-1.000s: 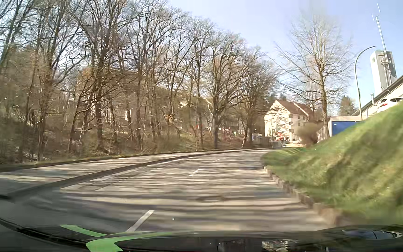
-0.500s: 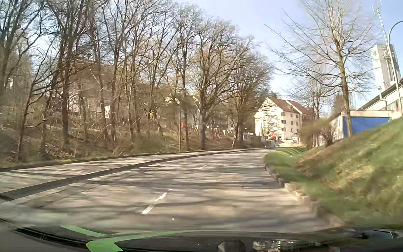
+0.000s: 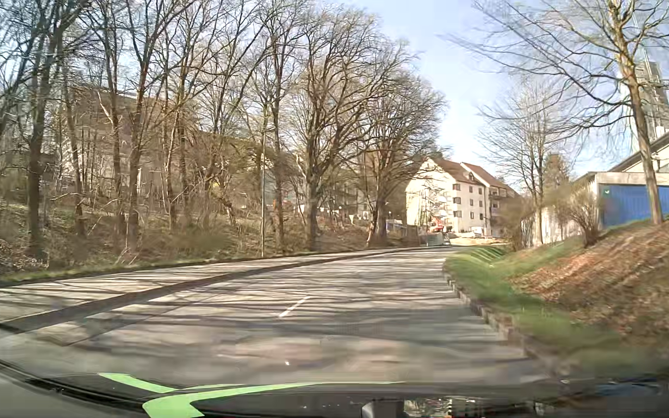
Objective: Follow the waypoints while adhering to traffic rules and regulations
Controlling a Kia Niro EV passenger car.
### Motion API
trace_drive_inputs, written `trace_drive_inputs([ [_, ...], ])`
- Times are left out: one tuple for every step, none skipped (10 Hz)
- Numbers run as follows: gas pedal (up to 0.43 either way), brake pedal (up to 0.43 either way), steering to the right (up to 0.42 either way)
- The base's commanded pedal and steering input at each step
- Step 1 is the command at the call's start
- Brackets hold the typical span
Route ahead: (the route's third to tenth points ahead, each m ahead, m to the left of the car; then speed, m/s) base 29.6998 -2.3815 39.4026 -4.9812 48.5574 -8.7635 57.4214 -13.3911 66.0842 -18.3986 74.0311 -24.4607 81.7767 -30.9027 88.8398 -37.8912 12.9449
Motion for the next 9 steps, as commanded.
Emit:
trace_drive_inputs([
  [0.248, 0.000, 0.039],
  [0.248, 0.000, 0.039],
  [0.248, 0.000, 0.039],
  [0.248, 0.000, 0.039],
  [0.248, 0.000, 0.040],
  [0.248, 0.000, 0.041],
  [0.248, 0.000, 0.041],
  [0.248, 0.000, 0.043],
  [0.248, 0.000, 0.043],
])
